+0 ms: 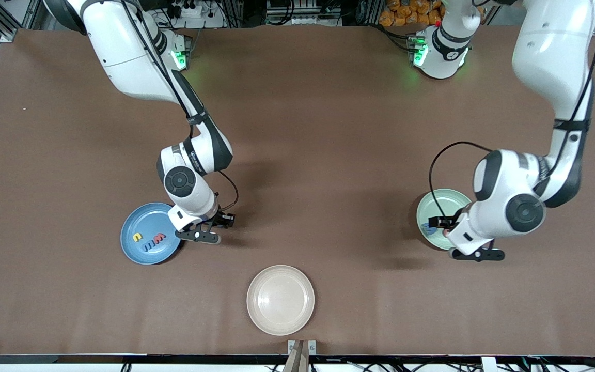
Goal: Sort upper and lower case letters into plates
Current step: 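Grasp the blue a with the right gripper while the left gripper withdraws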
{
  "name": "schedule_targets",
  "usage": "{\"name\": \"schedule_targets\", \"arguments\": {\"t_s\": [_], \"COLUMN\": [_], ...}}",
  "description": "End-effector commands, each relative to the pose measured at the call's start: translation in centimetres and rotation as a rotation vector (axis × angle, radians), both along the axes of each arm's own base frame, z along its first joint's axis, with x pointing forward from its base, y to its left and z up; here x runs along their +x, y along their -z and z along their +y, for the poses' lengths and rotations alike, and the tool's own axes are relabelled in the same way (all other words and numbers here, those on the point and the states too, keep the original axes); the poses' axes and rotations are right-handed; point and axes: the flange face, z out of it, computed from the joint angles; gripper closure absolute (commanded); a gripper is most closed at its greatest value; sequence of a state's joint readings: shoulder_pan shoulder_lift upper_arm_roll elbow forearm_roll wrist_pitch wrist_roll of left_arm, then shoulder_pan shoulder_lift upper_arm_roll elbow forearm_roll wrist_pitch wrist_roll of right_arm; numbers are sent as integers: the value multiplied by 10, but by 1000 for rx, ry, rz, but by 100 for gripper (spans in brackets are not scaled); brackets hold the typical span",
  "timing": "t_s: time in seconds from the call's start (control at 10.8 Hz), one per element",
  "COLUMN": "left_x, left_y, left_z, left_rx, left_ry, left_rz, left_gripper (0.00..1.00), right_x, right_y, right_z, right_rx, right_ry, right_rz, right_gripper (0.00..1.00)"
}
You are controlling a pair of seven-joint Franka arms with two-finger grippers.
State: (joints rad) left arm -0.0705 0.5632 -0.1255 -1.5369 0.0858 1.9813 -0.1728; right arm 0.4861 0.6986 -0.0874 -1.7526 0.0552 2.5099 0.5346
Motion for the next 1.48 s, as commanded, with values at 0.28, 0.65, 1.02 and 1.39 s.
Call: {"name": "schedule_targets", "arguments": {"t_s": [0.28, 0.65, 1.02, 1.39], "left_x": [-48, -84, -111, -117], "left_y": [-180, -246, -288, -296], "left_z": [8, 7, 25, 33], "left_rx": [32, 43, 1, 8], "left_ry": [24, 30, 46, 30], "left_rz": [-76, -101, -99, -91], "left_gripper": [0, 0, 0, 0], "right_x": [-2, 23, 41, 54], "right_y": [-10, -53, -70, -62], "right_z": [-10, -40, -89, -187], "right_rx": [-4, -25, -41, -42], "right_ry": [-1, -44, -133, -278], "right_rz": [-13, 16, 66, 94], "right_gripper": [100, 100, 100, 92]}}
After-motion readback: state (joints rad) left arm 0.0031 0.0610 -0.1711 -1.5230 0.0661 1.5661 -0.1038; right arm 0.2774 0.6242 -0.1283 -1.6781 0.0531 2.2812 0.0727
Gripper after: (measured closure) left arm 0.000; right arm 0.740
